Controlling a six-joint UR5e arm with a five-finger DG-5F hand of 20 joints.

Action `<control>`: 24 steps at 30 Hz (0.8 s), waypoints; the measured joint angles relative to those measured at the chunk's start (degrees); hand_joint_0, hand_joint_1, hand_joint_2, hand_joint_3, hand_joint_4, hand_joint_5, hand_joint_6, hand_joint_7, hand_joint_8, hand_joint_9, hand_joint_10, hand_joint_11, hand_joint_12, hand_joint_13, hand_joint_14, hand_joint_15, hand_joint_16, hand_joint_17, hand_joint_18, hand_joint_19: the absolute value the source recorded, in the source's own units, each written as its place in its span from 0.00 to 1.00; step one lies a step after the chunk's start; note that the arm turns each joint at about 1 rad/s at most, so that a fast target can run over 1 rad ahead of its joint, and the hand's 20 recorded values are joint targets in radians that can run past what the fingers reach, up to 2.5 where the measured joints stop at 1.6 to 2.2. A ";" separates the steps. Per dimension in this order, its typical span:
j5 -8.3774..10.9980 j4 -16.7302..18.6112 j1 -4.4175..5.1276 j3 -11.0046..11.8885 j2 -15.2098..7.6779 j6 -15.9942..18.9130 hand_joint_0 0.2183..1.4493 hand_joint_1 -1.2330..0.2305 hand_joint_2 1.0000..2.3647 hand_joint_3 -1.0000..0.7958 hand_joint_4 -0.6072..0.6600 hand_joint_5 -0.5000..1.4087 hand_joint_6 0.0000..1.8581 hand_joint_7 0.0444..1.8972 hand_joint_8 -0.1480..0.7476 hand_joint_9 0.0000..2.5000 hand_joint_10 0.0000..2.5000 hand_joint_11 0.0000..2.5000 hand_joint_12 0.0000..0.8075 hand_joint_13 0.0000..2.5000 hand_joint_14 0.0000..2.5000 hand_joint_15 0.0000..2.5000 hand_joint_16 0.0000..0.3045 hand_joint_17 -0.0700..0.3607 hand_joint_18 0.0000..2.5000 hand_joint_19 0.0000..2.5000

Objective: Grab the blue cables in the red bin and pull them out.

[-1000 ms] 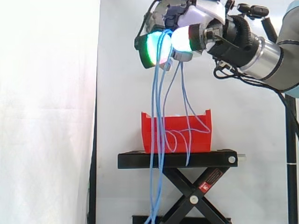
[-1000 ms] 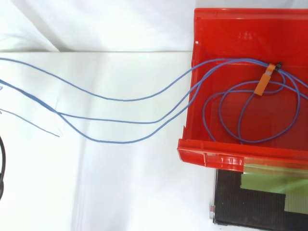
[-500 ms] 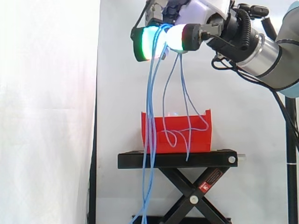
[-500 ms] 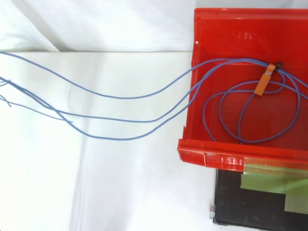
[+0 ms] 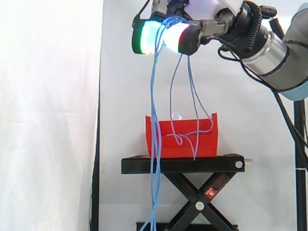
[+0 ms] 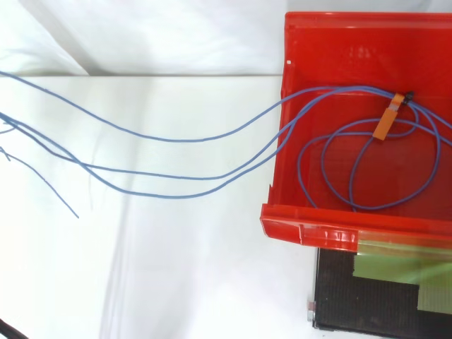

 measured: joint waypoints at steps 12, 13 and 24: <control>-0.28 0.61 -0.14 0.02 0.00 -4.30 0.51 0.21 0.00 0.00 0.52 0.60 0.42 0.18 0.55 0.10 1.00 0.14 0.46 0.38 1.00 0.15 0.16 0.41 0.44 0.48; -0.29 0.65 -0.16 0.01 0.00 -4.47 0.51 0.21 0.00 0.00 0.52 0.60 0.42 0.18 0.54 0.10 1.00 0.14 0.47 0.38 1.00 0.15 0.16 0.41 0.44 0.48; 0.38 0.68 -0.23 0.00 0.01 -0.58 0.51 0.21 0.00 0.00 0.52 0.60 0.41 0.18 0.54 0.10 1.00 0.15 0.46 0.37 1.00 0.15 0.15 0.41 0.44 0.48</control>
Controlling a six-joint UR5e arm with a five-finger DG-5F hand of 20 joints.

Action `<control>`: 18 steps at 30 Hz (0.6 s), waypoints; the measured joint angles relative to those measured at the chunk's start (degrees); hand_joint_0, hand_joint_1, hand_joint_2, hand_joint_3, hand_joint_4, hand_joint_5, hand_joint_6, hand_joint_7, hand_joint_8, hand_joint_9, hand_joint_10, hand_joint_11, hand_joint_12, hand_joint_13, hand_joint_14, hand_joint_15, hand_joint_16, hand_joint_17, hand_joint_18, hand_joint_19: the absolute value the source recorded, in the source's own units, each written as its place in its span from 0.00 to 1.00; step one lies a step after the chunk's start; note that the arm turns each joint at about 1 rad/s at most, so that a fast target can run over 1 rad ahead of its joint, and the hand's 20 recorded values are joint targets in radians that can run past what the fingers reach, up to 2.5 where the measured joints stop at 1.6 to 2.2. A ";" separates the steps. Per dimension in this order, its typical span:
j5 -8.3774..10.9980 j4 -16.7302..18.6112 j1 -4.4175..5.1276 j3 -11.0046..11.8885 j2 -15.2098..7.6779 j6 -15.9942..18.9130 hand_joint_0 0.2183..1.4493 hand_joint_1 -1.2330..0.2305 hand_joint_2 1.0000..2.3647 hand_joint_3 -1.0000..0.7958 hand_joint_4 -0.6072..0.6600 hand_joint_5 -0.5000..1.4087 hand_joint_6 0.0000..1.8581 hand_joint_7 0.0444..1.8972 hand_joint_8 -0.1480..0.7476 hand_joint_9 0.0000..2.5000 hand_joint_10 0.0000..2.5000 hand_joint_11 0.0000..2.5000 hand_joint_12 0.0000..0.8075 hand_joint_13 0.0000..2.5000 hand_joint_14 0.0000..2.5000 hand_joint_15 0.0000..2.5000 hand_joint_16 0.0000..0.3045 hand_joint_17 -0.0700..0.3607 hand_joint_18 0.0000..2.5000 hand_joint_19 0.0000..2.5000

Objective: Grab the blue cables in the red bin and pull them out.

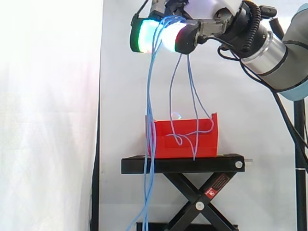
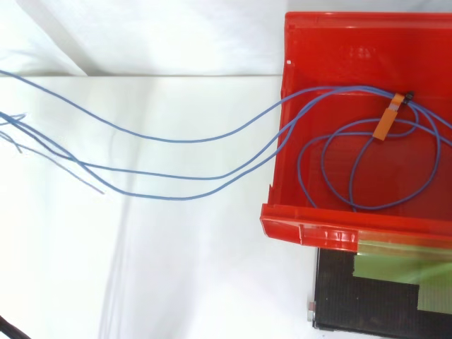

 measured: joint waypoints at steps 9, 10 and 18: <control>-1.62 0.12 -0.04 -0.01 0.00 -1.98 0.51 0.21 0.00 0.00 0.53 0.61 0.41 0.18 0.54 0.10 1.00 0.14 0.46 0.37 1.00 0.15 0.15 0.41 0.44 0.47; -2.39 0.19 -0.06 -0.01 -0.01 -3.09 0.51 0.21 0.00 0.00 0.52 0.61 0.41 0.19 0.54 0.10 1.00 0.15 0.47 0.37 1.00 0.15 0.15 0.41 0.44 0.47; -10.54 0.75 -0.68 -0.02 -0.01 -14.66 0.51 0.22 0.00 0.00 0.52 0.61 0.41 0.19 0.54 0.10 1.00 0.15 0.46 0.37 1.00 0.15 0.15 0.40 0.44 0.47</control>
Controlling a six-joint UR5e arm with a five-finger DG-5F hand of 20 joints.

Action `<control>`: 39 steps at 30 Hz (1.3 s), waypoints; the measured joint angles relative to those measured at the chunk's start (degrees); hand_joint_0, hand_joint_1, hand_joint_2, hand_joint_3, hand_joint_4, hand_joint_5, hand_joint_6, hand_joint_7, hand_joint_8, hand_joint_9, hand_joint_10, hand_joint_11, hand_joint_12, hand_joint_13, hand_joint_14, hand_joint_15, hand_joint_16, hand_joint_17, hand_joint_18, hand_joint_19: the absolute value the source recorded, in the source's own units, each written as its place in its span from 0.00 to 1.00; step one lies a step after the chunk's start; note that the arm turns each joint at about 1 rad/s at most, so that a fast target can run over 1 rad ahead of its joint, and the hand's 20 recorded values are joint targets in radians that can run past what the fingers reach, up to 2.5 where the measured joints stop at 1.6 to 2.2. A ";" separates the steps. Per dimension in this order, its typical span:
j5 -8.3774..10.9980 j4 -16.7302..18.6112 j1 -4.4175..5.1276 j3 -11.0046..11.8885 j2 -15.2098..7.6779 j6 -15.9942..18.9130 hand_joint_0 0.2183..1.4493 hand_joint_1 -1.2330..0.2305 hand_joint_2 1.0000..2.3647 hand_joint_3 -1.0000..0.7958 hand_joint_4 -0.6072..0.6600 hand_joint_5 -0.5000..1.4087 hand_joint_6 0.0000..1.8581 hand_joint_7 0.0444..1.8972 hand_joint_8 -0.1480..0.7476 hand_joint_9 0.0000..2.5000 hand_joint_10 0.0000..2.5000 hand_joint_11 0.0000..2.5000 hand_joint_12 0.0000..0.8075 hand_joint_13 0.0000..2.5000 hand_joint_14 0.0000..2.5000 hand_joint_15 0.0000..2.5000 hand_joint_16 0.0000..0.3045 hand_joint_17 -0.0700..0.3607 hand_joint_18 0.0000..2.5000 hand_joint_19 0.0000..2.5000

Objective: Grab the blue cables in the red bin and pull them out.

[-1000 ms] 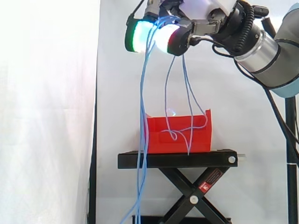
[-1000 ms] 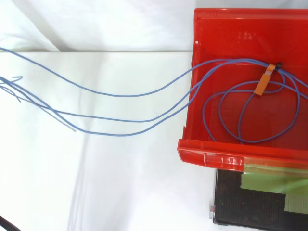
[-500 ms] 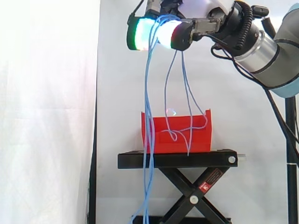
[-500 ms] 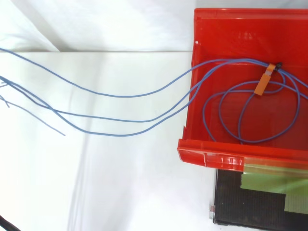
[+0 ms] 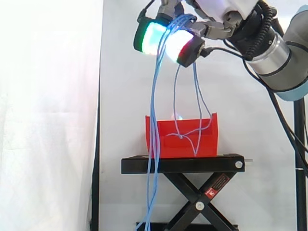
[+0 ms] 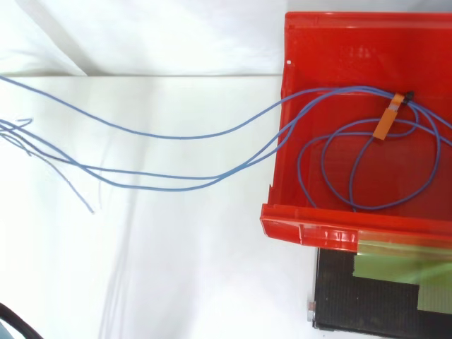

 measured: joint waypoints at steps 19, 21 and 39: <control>-0.68 -0.05 -0.63 0.00 -0.01 -18.24 0.51 0.22 0.00 0.00 0.53 0.61 0.41 0.19 0.54 0.11 1.00 0.15 0.45 0.37 1.00 0.15 0.15 0.40 0.44 0.47; -0.59 -0.11 -0.64 0.00 -0.01 -18.23 0.51 0.22 0.00 0.00 0.53 0.61 0.40 0.19 0.54 0.11 1.00 0.14 0.45 0.37 1.00 0.15 0.15 0.40 0.44 0.47; 14.23 -6.97 -0.15 0.01 -0.01 3.43 0.51 0.22 0.00 0.00 0.53 0.62 0.40 0.20 0.54 0.12 1.00 0.14 0.46 0.38 1.00 0.15 0.15 0.40 0.44 0.46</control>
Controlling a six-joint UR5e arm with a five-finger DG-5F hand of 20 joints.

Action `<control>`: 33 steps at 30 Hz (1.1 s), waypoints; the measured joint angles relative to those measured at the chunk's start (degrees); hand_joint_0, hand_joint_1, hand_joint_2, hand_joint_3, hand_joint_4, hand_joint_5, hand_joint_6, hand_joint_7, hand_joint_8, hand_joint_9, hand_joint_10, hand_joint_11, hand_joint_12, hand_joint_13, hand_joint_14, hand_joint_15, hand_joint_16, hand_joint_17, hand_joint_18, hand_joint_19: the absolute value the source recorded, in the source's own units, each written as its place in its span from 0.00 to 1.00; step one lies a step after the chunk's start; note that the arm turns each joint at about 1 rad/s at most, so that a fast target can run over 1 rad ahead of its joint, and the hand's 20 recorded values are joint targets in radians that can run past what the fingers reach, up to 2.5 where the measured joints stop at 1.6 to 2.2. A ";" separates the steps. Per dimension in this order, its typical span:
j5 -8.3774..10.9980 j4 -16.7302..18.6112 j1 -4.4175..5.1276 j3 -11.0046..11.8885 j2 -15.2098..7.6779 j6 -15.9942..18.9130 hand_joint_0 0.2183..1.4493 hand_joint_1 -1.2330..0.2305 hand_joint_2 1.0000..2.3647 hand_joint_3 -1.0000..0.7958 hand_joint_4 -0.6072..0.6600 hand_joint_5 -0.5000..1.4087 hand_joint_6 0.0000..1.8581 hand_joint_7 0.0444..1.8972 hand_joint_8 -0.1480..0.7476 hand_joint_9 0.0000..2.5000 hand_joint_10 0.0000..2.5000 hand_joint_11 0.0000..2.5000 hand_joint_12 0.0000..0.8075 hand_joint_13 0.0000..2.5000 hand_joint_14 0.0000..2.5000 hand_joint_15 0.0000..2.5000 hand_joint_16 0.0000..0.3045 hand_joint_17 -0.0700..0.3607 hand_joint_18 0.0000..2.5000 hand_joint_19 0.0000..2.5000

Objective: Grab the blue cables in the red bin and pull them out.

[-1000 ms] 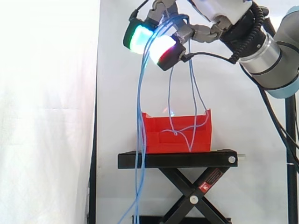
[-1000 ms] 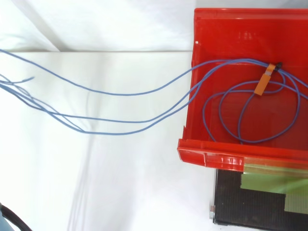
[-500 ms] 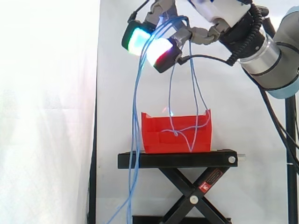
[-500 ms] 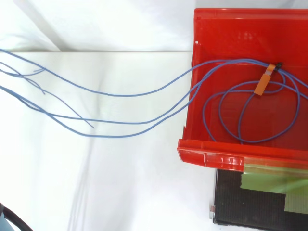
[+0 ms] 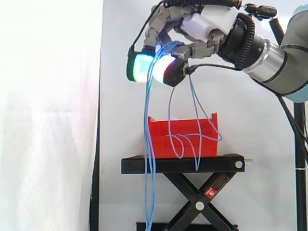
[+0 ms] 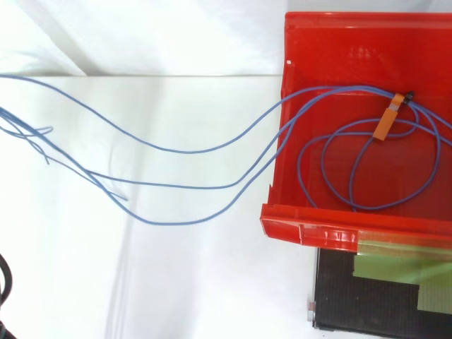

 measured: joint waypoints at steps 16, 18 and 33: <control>9.94 -8.88 0.80 0.02 0.00 24.47 0.51 0.23 0.00 0.00 0.54 0.62 0.39 0.20 0.53 0.13 1.00 0.15 0.46 0.38 1.00 0.15 0.15 0.40 0.44 0.46; 10.00 -9.11 0.81 0.01 0.00 27.70 0.50 0.23 0.00 0.00 0.54 0.62 0.38 0.20 0.53 0.14 1.00 0.15 0.46 0.38 1.00 0.15 0.15 0.40 0.44 0.46; 16.24 -16.69 1.59 -0.01 0.00 47.79 0.50 0.23 0.00 0.00 0.54 0.62 0.38 0.20 0.53 0.15 1.00 0.15 0.46 0.38 1.00 0.15 0.15 0.39 0.44 0.46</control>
